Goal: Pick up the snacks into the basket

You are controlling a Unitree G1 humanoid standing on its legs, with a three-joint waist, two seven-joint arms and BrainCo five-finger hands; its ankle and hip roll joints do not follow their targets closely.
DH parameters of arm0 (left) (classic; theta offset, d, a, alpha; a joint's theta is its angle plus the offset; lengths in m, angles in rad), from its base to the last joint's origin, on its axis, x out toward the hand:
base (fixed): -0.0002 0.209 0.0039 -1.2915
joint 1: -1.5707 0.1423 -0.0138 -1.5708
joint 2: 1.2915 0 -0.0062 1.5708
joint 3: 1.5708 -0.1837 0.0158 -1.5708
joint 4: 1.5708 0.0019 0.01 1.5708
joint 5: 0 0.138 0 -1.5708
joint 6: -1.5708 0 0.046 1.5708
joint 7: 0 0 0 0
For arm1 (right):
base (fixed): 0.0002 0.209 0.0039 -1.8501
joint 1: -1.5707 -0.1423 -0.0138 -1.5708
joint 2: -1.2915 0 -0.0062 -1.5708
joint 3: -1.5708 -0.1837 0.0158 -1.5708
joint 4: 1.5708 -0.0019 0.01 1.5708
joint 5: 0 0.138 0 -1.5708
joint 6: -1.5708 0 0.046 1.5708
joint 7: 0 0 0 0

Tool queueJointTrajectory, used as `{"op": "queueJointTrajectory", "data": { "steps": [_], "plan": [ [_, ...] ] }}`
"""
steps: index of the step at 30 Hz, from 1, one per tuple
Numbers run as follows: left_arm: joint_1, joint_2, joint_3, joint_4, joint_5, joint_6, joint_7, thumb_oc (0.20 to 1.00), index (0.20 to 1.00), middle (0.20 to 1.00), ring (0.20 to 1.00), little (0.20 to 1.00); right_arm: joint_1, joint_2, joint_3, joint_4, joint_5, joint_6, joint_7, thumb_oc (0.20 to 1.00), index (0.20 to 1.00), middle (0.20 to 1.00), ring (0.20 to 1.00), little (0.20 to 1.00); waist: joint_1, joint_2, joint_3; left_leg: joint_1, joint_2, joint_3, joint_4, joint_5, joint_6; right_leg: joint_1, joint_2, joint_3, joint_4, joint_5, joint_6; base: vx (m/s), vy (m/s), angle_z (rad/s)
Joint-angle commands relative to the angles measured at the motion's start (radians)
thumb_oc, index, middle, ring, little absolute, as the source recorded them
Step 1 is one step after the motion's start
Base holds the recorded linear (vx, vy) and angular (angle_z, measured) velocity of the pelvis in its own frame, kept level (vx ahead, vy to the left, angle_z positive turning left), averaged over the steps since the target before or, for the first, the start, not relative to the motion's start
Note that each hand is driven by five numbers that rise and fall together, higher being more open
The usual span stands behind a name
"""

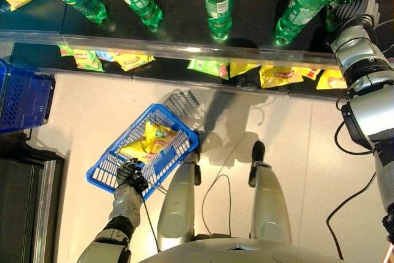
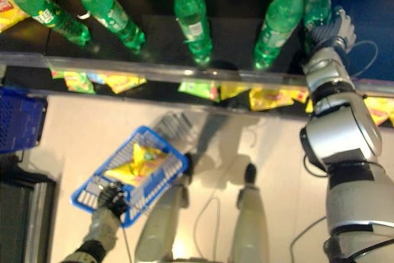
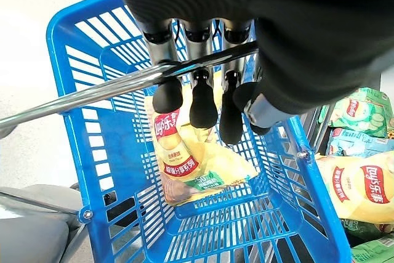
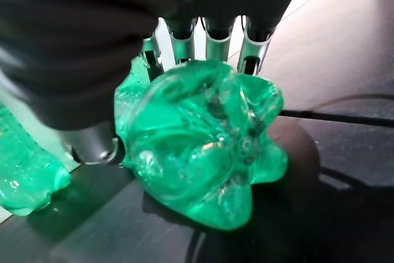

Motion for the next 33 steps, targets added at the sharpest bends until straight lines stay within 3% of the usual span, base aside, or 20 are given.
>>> {"op": "queueJointTrajectory", "data": {
  "steps": [1, 12, 20, 30, 33],
  "plan": [
    [0.028, 0.07, -0.014, 0.034, -0.001, -0.006, 0.01, 0.2, 0.2, 0.2, 0.2, 0.2, -0.075, -0.047, 0.053, 0.037, -0.014, -0.001, 0.0, 0.2, 0.2, 0.2, 0.2, 0.2, 0.013, -0.023, 0.01, -0.001, -0.058, -0.03, 0.059, -0.067, 0.043, 0.026, 0.028, -0.004, -0.137, 0.155, -0.009, 0.0, 0.0, 0.0],
    [0.027, 0.072, -0.011, 0.034, -0.002, -0.004, 0.001, 0.2, 0.2, 0.2, 0.2, 0.2, -0.062, -0.064, 0.042, 0.034, -0.009, -0.008, 0.009, 0.2, 0.2, 0.2, 0.2, 0.2, 0.01, -0.026, 0.012, -0.006, -0.061, -0.036, 0.062, -0.062, 0.042, 0.029, 0.026, -0.007, -0.138, 0.157, -0.01, 0.0, 0.0, 0.0],
    [0.034, 0.076, -0.004, 0.043, 0.008, -0.009, 0.01, 0.2, 0.2, 0.2, 0.2, 0.2, -0.07, -0.095, 0.034, -0.027, -0.008, -0.028, -0.054, 0.2, 0.2, 0.2, 0.2, 0.2, 0.005, -0.028, 0.008, -0.002, -0.061, -0.037, 0.056, -0.058, 0.039, 0.032, 0.028, -0.006, -0.137, 0.153, -0.011, 0.0, 0.0, 0.0],
    [0.025, 0.071, 0.025, 0.047, -0.002, -0.022, 0.036, 0.2, 0.2, 0.2, 0.2, 0.2, -0.053, -0.144, -0.021, -0.276, 0.001, -0.043, -0.153, 0.2, 0.2, 0.2, 0.2, 0.2, -0.027, -0.05, 0.005, 0.006, -0.052, -0.027, 0.061, -0.066, 0.037, 0.029, 0.037, 0.009, -0.126, 0.149, -0.013, 0.0, 0.0, 0.0],
    [0.023, 0.067, 0.049, 0.039, 0.004, -0.023, 0.046, 0.2, 0.2, 0.2, 0.2, 0.2, 0.013, -0.203, -0.104, -0.496, -0.042, -0.033, -0.213, 0.2, 0.2, 0.2, 0.2, 0.2, -0.045, -0.055, 0.004, 0.014, -0.045, -0.022, 0.067, -0.072, 0.038, 0.031, 0.041, 0.017, -0.118, 0.144, -0.013, 0.0, -0.013, -0.03]
  ]
}}
